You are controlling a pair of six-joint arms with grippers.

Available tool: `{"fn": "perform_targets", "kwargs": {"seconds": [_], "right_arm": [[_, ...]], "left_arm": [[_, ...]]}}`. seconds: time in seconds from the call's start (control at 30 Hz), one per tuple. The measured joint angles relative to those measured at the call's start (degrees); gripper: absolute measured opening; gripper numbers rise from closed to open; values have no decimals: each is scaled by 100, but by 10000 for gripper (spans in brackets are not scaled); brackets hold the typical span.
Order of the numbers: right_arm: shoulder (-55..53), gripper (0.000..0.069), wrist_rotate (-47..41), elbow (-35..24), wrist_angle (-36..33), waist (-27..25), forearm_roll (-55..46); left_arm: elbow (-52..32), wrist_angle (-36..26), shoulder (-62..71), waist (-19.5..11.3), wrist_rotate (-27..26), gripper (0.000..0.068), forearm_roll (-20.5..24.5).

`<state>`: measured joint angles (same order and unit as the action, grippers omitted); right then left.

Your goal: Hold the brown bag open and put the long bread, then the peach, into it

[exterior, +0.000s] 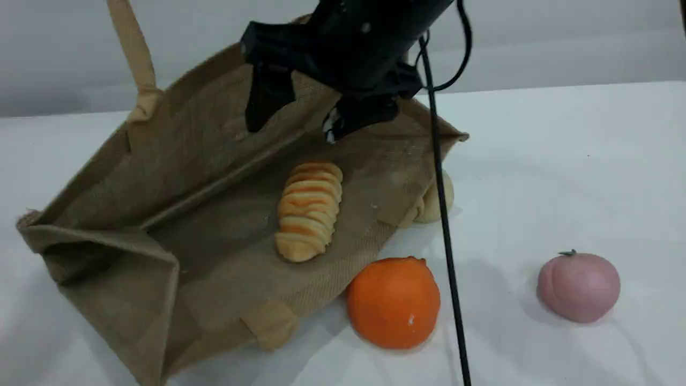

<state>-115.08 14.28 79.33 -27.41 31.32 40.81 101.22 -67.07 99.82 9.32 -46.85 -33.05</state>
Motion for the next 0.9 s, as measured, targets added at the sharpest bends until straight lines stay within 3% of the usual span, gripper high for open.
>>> {"fn": "perform_targets", "kwargs": {"seconds": [0.47, 0.9], "right_arm": [[1133, 580, -27, 0, -1282, -674, -1312], [2657, 578, -431, 0, -3248, -1490, -2622]], "left_arm": [[0, -5, 0, 0, 6, 99, 0], [0, -22, 0, 0, 6, 99, 0]]}}
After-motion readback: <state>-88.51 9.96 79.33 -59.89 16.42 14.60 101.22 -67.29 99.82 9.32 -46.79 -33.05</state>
